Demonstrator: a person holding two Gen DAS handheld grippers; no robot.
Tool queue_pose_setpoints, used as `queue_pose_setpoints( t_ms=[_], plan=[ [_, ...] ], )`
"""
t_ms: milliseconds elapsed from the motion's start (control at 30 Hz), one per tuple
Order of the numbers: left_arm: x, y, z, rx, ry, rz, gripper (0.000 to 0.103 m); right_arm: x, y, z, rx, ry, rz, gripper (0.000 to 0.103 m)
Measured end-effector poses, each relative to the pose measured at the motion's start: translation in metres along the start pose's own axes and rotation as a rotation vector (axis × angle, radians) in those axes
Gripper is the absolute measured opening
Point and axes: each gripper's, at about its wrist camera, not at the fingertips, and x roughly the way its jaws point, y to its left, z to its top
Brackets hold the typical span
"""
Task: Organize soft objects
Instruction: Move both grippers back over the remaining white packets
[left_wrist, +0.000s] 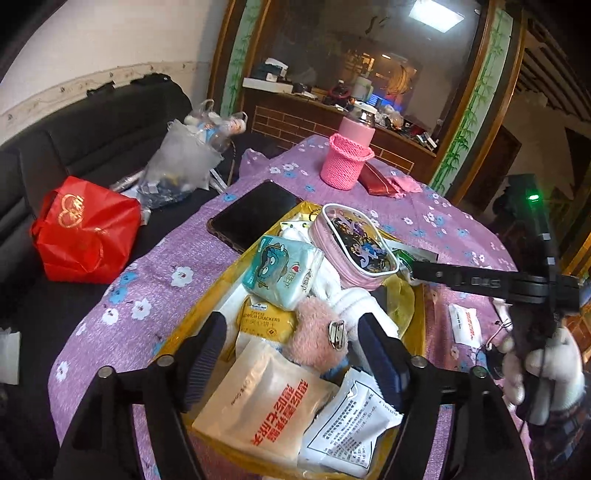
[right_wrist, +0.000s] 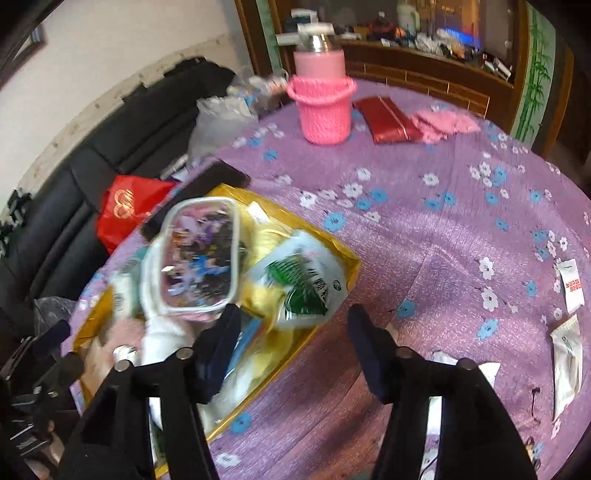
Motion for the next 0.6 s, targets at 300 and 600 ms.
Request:
queue_pose_setpoints(
  t_ms=[300, 600],
  plan=[
    [-0.011, -0.014, -0.017, 0.000, -0.020, 0.153, 0.083, -0.058, -0.003, -0.043, -0.002, -0.108, 0.030, 0.069],
    [-0.033, -0.052, -0.036, 0.095, -0.057, 0.178, 0.083, -0.095, -0.041, -0.092, 0.089, -0.153, 0.039, 0.074]
  ],
)
